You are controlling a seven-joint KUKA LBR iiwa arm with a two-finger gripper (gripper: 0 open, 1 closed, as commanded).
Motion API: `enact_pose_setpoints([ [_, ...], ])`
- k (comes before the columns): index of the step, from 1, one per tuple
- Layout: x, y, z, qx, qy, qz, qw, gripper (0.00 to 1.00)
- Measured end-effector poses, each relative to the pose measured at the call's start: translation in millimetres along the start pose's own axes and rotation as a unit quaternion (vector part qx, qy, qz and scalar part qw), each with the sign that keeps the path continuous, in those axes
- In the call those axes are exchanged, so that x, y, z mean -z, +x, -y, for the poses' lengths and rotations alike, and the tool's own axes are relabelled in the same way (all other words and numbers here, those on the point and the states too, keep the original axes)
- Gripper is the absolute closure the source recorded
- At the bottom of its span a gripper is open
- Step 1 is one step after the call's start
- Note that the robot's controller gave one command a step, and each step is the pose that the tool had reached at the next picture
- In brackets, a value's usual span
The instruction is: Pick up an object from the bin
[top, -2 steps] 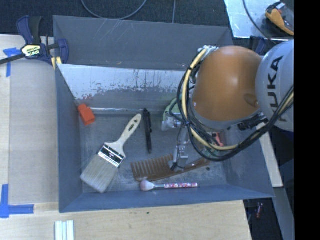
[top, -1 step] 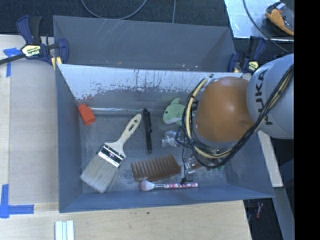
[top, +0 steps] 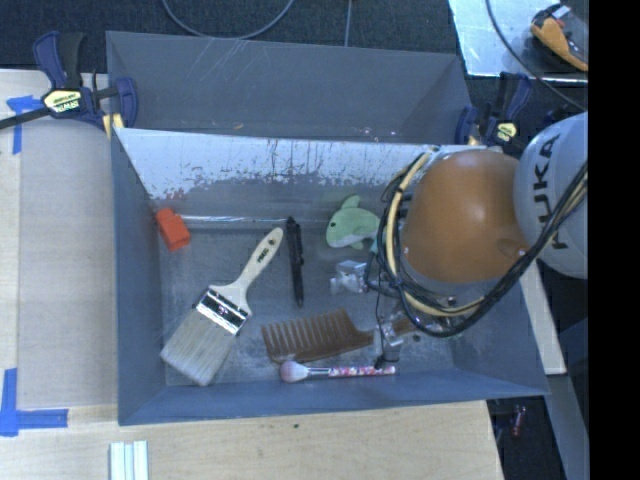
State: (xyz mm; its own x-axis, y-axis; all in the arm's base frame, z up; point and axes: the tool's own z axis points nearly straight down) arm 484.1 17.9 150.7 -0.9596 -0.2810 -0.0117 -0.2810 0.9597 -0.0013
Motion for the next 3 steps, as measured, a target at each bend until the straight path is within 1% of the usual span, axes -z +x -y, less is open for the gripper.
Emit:
enact_pose_setpoints([
  [1, -51, -14.8, -30, -0.030, 0.000, -0.0053, 0.9995, 0.00],
  [2, -80, -3.9, -1, 0.195, 0.002, 0.0040, 0.9807, 0.00],
  [3, -79, -9.6, -12, -0.030, 0.000, -0.0023, 0.9995, 1.00],
])
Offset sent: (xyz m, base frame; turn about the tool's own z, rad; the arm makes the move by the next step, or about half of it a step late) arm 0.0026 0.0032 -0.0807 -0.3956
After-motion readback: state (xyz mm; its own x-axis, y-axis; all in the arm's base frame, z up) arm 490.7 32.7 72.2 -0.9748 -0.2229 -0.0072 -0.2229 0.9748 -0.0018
